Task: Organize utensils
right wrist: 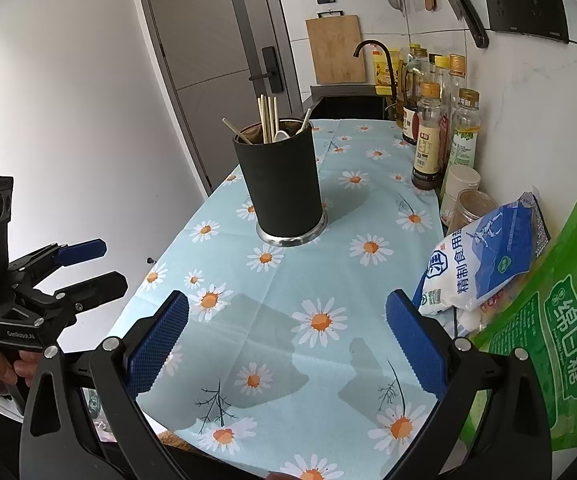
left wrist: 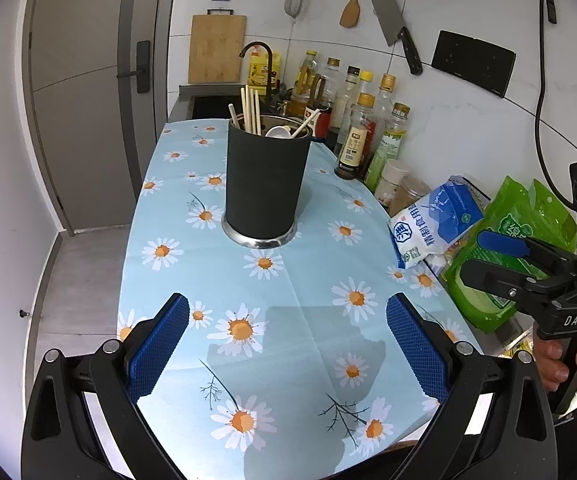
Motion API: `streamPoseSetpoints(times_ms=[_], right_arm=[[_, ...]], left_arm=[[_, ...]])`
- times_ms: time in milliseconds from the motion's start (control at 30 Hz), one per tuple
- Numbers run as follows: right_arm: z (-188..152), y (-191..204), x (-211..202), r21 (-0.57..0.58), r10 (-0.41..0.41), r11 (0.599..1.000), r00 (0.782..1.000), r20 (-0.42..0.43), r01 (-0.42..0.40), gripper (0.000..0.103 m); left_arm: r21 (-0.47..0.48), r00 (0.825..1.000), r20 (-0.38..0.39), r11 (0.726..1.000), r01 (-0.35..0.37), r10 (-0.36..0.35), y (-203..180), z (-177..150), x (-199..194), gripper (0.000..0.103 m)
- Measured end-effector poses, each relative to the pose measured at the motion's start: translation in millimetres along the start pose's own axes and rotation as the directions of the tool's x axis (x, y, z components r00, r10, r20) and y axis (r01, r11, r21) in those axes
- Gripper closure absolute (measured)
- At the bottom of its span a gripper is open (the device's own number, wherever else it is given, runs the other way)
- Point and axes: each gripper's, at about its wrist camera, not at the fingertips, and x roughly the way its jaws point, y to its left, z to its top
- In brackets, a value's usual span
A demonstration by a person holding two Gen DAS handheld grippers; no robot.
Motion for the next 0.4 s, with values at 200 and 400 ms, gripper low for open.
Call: streamPoseSetpoints(times_ms=[200,400], right_arm=[[0.0,0.1,0.3,0.002,-0.003,1.000,1.000,0.000,0.003,0.005],[0.6,0.4,2.0,0.003,0.002,1.000,1.000,-0.001,-0.002,0.005]], left_arm=[[0.016,1.000,-0.006,1.000,-0.002,0.002,-6.0,-0.2,0.7,0.007],[0.024,1.000,-0.015,1.000,0.001,-0.001,-8.1,-3.4,1.3,0.007]])
